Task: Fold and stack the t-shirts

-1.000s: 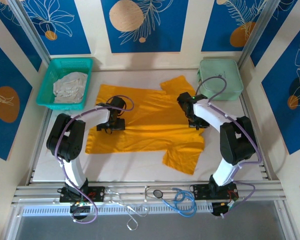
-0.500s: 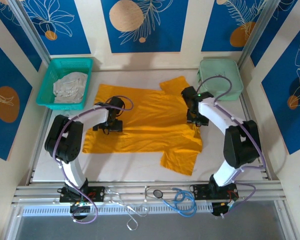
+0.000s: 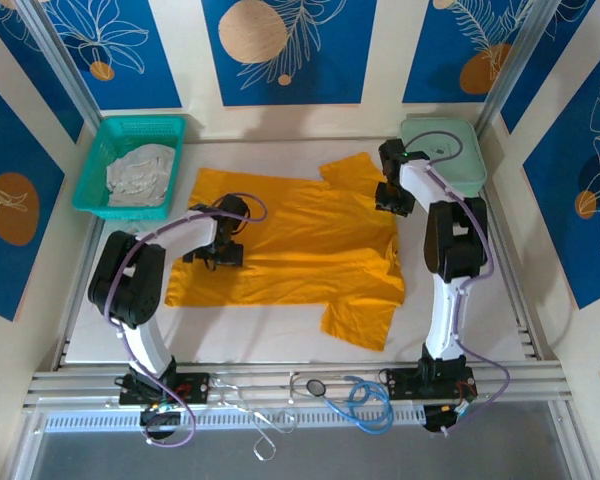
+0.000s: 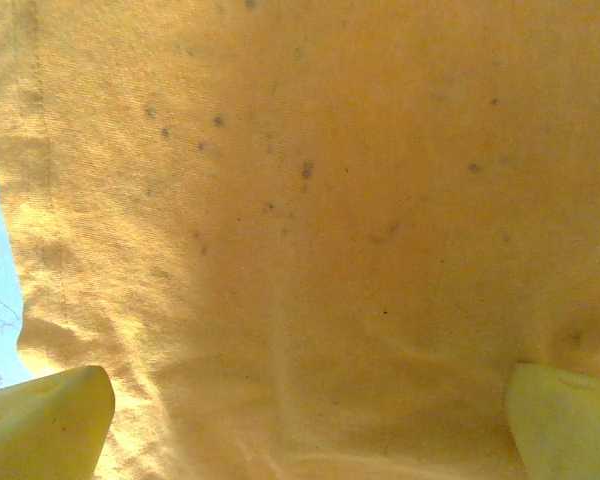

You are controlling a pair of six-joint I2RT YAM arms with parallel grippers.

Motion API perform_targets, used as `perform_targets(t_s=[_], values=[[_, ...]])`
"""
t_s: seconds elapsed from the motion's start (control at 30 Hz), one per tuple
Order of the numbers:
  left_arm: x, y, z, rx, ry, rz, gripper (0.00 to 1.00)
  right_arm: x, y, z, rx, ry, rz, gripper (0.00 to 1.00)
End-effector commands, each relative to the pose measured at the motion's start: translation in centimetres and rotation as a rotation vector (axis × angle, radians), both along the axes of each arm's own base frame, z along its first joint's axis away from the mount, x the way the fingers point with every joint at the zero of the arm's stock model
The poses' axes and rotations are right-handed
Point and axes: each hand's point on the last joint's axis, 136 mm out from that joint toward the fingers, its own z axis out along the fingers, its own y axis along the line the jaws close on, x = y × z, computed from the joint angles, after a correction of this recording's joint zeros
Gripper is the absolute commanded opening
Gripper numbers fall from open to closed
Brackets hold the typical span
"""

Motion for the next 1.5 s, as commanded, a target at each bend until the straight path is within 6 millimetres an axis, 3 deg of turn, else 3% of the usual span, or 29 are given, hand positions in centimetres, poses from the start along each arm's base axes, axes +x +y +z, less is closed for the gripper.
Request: perform_targets(t_s=[0.0,0.1,0.2,0.37,0.53,0.63,0.73,0.8,0.9,1.03,1.1,1.27,1.37,1.47], values=[[-0.7,0.5,-0.8,0.032,0.032,-0.005,0.99,0.0,-0.3,-0.5,0.013,0.056,0.011,0.4],[-0.7,0.4,-1.1,0.03,0.038,-0.006,0.99,0.3,-0.5,-1.6,0.023,0.08,0.012,0.35],[-0.7,0.2,-1.3,0.022,0.044,-0.005,0.99,0.9,-0.7,-1.6,0.0,0.081,0.024,0.01],[-0.9,0.4,-1.5,0.026,0.044,-0.002,0.99,2.2,-0.2,3.4,-0.261,-0.034,0.117,0.0],[-1.0,0.3,-1.8,0.015,0.051,0.001,0.99,3.3,1.7,8.2,-0.625,-0.151,0.233,0.0],[-0.9,0.1,-1.9,0.007,0.052,0.0,0.99,4.1,3.7,8.2,-0.762,-0.167,0.319,0.0],[-1.0,0.2,-2.0,0.009,0.055,-0.002,0.99,4.3,4.5,6.2,-0.813,-0.116,0.354,0.0],[-1.0,0.2,-2.0,0.009,0.053,-0.004,0.99,4.0,4.2,4.9,-0.814,-0.07,0.343,0.0],[-1.1,0.3,-2.1,0.012,0.055,-0.008,0.99,3.2,3.4,3.9,-0.786,-0.029,0.304,0.09],[-1.2,0.3,-2.4,0.015,0.061,-0.01,0.99,2.3,0.8,4.6,-0.732,-0.017,0.215,0.17],[-1.2,0.3,-2.5,0.011,0.062,-0.01,0.99,1.8,-0.1,5.1,-0.695,-0.014,0.18,0.29],[-1.1,0.5,-2.5,0.025,0.064,0.001,0.99,1.0,1.6,5.7,-0.444,-0.09,0.173,0.51],[-1.2,1.2,-2.4,0.061,0.067,0.02,0.99,0.9,3.2,6.4,-0.294,-0.137,0.17,0.48],[-1.4,1.7,-2.1,0.071,0.064,0.038,0.99,2.1,5.2,6.5,-0.172,-0.156,0.2,0.25]])
